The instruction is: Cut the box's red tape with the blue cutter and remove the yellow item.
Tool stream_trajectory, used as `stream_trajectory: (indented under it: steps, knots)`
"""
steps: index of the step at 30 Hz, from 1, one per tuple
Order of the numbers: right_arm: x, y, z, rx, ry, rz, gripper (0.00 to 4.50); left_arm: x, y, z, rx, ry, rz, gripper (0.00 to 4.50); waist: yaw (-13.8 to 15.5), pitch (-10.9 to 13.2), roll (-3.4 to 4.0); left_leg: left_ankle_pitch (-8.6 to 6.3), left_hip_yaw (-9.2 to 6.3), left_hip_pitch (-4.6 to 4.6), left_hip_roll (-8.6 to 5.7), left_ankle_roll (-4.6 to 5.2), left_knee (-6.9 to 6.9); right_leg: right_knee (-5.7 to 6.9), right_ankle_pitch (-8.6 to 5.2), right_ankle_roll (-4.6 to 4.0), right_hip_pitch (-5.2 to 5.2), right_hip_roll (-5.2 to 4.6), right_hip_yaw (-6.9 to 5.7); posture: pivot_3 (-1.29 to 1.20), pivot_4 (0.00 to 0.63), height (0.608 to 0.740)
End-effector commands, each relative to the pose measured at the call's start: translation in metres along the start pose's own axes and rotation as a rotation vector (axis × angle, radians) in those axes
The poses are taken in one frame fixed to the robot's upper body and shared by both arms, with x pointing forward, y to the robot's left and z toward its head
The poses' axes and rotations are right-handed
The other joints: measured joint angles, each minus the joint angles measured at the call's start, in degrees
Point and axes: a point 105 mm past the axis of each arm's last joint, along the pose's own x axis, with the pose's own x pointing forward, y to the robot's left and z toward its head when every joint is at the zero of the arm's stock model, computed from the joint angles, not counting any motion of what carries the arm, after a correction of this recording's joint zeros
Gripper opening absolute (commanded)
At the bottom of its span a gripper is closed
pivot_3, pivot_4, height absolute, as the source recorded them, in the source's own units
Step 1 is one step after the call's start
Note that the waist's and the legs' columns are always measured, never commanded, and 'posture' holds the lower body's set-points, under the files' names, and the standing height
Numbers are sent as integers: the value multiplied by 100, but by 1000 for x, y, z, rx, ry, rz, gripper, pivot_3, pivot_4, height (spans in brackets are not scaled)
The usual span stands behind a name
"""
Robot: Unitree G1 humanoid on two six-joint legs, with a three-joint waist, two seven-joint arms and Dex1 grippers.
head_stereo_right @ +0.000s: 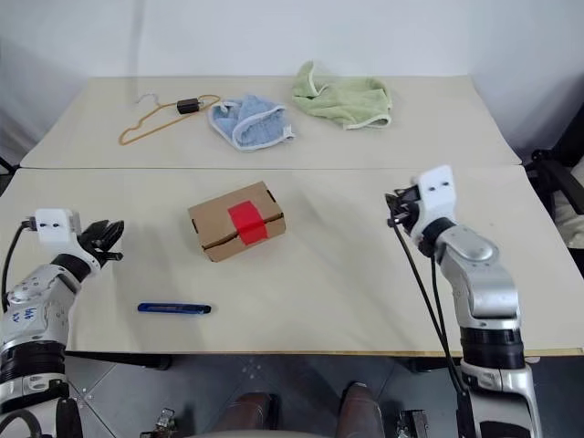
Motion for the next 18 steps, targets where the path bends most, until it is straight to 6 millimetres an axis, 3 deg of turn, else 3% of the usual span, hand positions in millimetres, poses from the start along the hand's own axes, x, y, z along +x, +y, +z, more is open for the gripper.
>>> stream_trajectory:
  steps: [1,2,11,14,18]
  knots:
    - [14,15,10,-4,-2,96,0,2,-7,19,6,-20,-98,307,-4,0,-1,0,0,-1,0,-1,0,1,0,0,-3,1,1,0,150,740]
    - [20,18,13,-3,-5,107,0,4,-10,19,6,-10,-126,18,-6,1,-1,0,0,-2,1,-1,0,1,0,-1,-4,1,1,0,150,740]
    - [64,61,24,-24,36,288,0,43,-36,31,71,-19,-231,18,-95,1,-2,1,2,-11,0,-3,2,3,3,-4,-16,2,3,0,150,740]
    - [64,76,24,-39,96,371,0,60,-47,36,98,-32,-239,18,-107,1,-3,2,2,-31,0,-4,6,6,4,-5,-36,4,3,0,150,740]
    - [47,95,20,-70,179,499,0,74,-65,37,130,-29,-278,18,-113,0,-3,2,1,-65,0,-4,19,5,4,-3,-59,5,0,0,150,740]
